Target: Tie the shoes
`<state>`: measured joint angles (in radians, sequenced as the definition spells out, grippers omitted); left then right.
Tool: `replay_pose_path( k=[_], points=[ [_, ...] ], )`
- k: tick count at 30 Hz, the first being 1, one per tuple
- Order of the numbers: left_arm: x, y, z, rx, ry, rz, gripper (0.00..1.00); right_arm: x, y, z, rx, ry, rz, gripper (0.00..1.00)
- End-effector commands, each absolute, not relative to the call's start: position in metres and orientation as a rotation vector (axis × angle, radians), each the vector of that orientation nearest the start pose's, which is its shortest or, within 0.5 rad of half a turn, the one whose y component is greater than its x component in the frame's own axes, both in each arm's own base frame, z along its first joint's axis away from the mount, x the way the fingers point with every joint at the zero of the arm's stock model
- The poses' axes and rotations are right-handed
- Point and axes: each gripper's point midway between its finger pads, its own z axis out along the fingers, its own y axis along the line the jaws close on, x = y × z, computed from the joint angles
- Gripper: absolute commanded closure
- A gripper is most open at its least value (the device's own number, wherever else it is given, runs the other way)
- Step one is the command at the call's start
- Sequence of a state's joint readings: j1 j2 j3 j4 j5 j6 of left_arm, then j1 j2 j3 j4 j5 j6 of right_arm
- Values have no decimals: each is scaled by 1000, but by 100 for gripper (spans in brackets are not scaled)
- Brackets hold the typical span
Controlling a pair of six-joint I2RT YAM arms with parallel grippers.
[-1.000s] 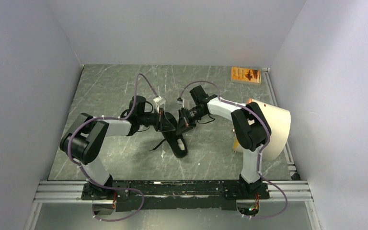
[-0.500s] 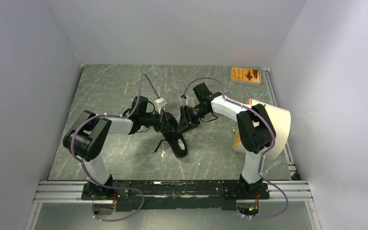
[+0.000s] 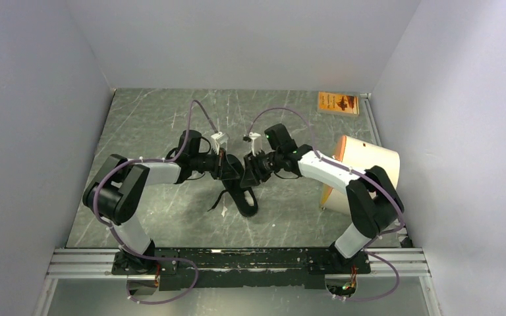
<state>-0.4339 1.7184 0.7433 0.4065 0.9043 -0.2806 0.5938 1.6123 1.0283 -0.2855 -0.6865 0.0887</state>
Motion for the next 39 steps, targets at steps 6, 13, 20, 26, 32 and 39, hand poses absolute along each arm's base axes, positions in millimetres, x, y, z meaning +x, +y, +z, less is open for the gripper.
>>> replay_pose_path(
  k=[6, 13, 20, 26, 32, 39],
  points=[
    [276, -286, 80, 770, 2054, -1381, 95, 265, 307, 105, -944, 2197, 1016, 66],
    [279, -288, 79, 756, 2049, -1395, 95, 267, 311, 93, -949, 2225, 1024, 66],
    [280, -288, 78, 766, 2055, -1396, 95, 263, 314, 84, -964, 2238, 1070, 65],
    [279, -287, 78, 765, 2058, -1398, 95, 266, 316, 81, -948, 2247, 1071, 68],
    [280, -285, 77, 758, 2062, -1396, 95, 272, 317, 77, -923, 2253, 1055, 79],
    [284, -285, 69, 735, 2103, -1390, 95, 303, 303, 77, -765, 2258, 855, 100]
  ],
)
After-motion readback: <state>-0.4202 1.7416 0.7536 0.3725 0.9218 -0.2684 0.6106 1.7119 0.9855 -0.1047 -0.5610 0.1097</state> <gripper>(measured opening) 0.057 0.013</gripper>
